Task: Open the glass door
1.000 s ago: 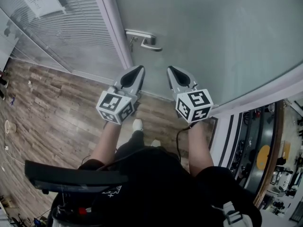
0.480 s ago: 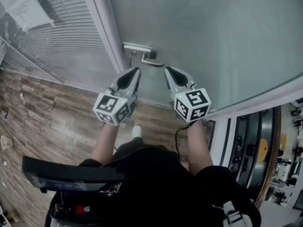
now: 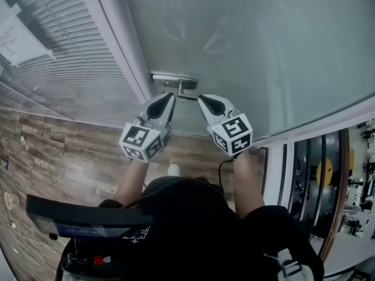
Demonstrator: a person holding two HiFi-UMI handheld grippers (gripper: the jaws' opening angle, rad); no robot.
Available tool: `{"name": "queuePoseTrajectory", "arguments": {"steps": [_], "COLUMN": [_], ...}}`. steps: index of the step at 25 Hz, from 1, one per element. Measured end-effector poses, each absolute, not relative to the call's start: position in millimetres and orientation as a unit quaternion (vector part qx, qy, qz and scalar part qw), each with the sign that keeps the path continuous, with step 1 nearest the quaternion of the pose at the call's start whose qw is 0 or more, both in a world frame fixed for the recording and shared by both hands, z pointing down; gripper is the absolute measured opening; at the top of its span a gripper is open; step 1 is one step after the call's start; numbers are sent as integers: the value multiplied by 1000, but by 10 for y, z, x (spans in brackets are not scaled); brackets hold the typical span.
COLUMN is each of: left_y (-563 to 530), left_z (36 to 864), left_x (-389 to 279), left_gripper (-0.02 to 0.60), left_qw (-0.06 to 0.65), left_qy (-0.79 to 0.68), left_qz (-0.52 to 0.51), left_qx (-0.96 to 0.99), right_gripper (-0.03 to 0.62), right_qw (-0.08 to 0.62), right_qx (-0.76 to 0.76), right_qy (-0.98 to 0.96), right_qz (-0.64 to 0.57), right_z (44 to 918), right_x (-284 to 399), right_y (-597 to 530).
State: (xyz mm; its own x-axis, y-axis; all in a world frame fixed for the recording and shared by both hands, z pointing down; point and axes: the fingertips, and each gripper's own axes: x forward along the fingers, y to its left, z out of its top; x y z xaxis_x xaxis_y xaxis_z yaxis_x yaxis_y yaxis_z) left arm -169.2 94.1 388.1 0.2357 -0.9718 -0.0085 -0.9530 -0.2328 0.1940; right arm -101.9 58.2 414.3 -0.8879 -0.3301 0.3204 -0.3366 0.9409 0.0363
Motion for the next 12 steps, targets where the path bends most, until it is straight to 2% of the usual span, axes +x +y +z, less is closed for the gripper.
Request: {"name": "queuePoseTrajectory", "arguments": {"steps": [3, 8, 12], "left_y": [904, 846, 802], "left_z": [3964, 4022, 4092], "left_x": [-1677, -1675, -1655], "left_gripper": [0, 0, 0], "left_qw": [81, 86, 97], "left_qy": [-600, -579, -575], "left_qz": [-61, -60, -60], "left_qx": [793, 809, 810], "right_gripper": [10, 92, 129], "right_qw": [192, 264, 324], "right_qx": [182, 181, 173], "right_qy": [-964, -941, -913], "right_qz": [-18, -105, -179], "right_z": [4319, 4541, 4726], "right_x": [-1029, -1083, -1093], "right_y": [555, 532, 497]}}
